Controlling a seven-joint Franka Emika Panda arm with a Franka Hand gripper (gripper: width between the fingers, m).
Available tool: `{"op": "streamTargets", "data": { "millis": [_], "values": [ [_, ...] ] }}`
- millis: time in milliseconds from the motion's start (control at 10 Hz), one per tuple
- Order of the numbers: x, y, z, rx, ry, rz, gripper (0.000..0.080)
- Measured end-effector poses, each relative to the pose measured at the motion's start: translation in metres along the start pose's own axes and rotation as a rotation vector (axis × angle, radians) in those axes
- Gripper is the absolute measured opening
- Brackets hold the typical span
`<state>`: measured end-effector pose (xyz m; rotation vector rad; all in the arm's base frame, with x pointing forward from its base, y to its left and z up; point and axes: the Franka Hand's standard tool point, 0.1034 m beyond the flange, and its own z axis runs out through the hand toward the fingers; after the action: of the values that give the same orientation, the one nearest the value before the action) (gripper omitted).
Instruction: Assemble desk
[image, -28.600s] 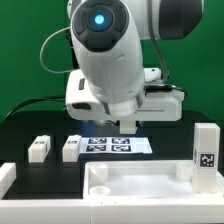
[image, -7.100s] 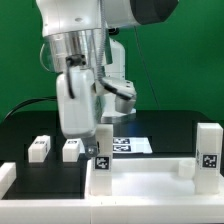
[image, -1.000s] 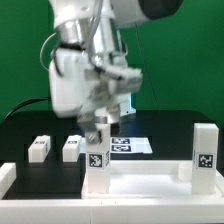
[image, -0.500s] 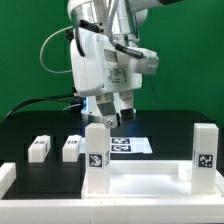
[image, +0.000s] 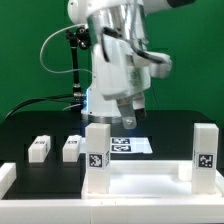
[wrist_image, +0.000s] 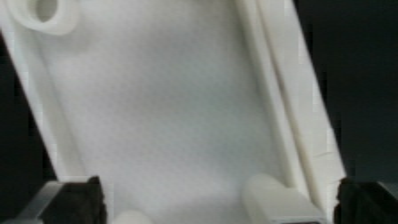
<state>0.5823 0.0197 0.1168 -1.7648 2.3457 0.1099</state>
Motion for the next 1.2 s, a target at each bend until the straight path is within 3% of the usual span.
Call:
{"op": "streamTargets", "data": {
  "millis": [100,500,600,700,800,900,1000,1100,1200],
  "values": [
    [-0.003,0.005,0.002,-0.027,-0.005,-0.004,0.0649],
    [-0.002,0.005,0.003,-0.028,-0.003,-0.005,0.0649],
    [-0.001,0.008,0.007,-0.008,0.007,-0.047,0.0649],
    [0.005,0.031,0.021,-0.002,0.034,-0.095,0.0649],
    [0.01,0.058,0.034,-0.027,0.052,-0.12,0.0649],
    [0.016,0.074,0.048,-0.037,0.069,-0.138,0.0649],
    [0.022,0.086,0.067,-0.058,0.085,-0.134,0.0649],
    [0.024,0.089,0.08,-0.068,0.097,-0.135,0.0649],
    [0.022,0.091,0.091,-0.094,0.101,-0.133,0.0649]
  ]
}}
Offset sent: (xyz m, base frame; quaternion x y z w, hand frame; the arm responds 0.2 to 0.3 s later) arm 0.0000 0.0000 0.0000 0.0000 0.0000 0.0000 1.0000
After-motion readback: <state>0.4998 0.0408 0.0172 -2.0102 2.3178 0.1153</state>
